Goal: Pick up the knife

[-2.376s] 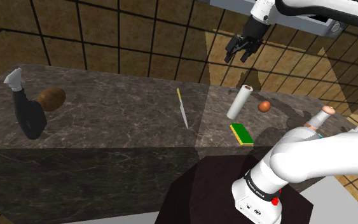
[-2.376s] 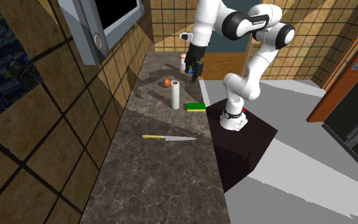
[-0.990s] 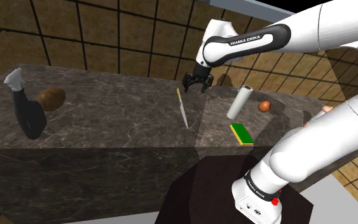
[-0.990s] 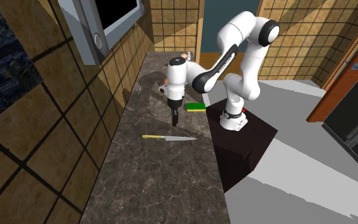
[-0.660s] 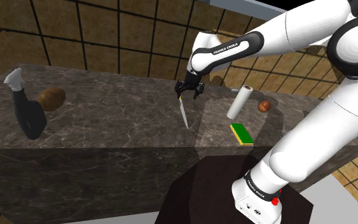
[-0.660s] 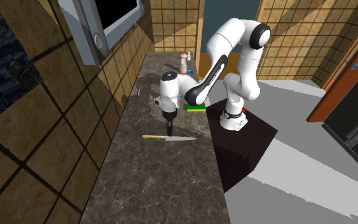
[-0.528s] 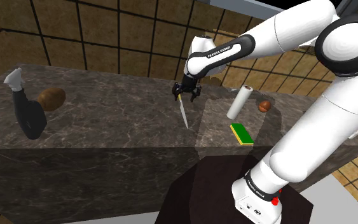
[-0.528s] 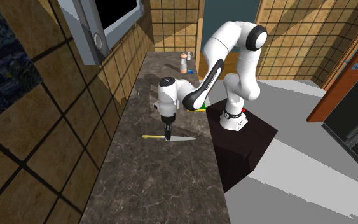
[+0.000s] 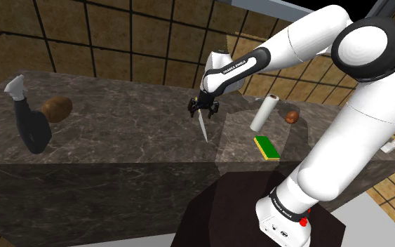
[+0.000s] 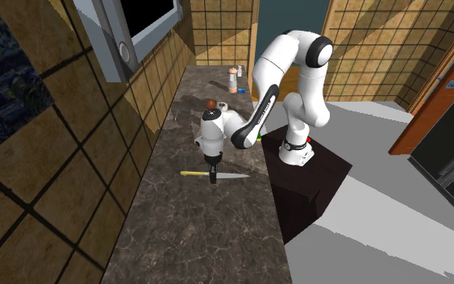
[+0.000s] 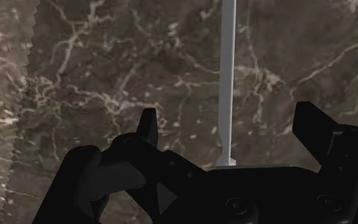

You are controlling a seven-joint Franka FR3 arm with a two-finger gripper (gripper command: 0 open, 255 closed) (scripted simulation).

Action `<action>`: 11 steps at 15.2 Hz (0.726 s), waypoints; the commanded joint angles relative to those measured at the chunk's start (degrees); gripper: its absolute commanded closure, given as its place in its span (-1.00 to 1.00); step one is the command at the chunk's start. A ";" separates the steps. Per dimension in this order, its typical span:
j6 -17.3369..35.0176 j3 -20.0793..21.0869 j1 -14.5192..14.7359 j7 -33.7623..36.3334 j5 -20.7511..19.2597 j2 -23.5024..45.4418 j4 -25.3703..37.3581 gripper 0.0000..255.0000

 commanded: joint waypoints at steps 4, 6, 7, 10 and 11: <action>0.60 0.02 0.03 0.07 -0.01 0.19 -0.38 1.00; 0.60 0.02 0.03 0.07 -0.01 0.19 -0.38 1.00; 0.59 0.02 0.03 0.07 -0.01 0.18 -0.38 1.00; 0.59 0.02 0.03 0.07 -0.01 0.18 -0.38 1.00; 0.63 0.00 -0.01 0.00 0.00 0.25 -0.35 1.00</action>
